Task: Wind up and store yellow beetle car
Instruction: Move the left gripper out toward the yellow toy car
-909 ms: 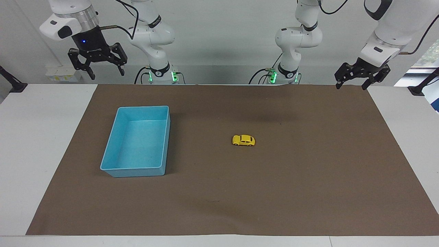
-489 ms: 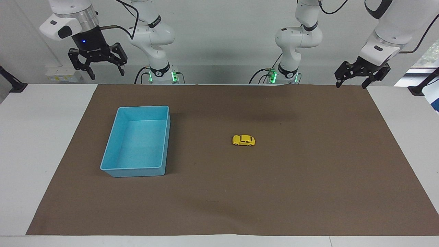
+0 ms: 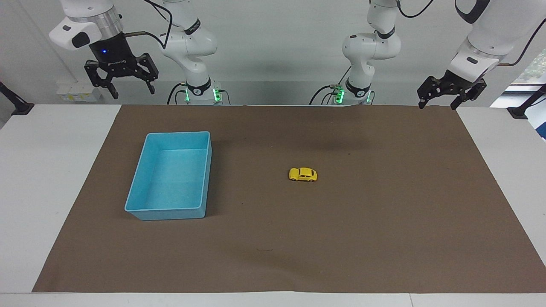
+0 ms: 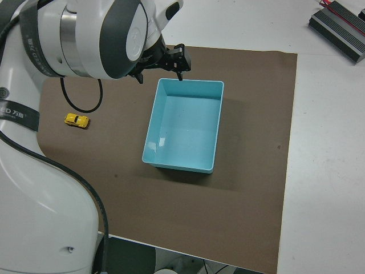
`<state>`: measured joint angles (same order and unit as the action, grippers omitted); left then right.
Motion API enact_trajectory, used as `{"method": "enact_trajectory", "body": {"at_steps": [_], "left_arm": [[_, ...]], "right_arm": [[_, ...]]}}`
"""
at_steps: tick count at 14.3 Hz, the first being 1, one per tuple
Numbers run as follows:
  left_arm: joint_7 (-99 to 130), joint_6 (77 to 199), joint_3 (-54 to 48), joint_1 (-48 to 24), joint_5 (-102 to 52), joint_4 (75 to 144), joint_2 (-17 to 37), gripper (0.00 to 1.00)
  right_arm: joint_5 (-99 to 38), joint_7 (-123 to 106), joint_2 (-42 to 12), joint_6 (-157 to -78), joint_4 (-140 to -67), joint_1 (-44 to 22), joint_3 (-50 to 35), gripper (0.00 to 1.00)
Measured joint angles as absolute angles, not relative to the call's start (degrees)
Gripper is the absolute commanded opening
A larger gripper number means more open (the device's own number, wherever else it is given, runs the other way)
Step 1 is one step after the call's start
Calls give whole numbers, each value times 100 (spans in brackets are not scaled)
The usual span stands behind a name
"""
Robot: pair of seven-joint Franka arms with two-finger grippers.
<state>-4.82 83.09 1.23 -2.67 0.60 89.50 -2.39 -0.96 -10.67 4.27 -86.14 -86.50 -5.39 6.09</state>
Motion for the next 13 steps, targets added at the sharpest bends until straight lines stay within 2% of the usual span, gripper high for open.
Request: {"method": "enact_trajectory", "body": {"at_steps": [7,13], "left_arm": [[-550,8435,-40,-294,-34,8950,-237,100],[-1233,8436,-107,-746,-38,8949,-237,100]], "right_arm": [[-96,-1067,427,-8614,-8650,-539,609,100],[-96,-1067,427,-8614,-8650,-539,609,100]]}}
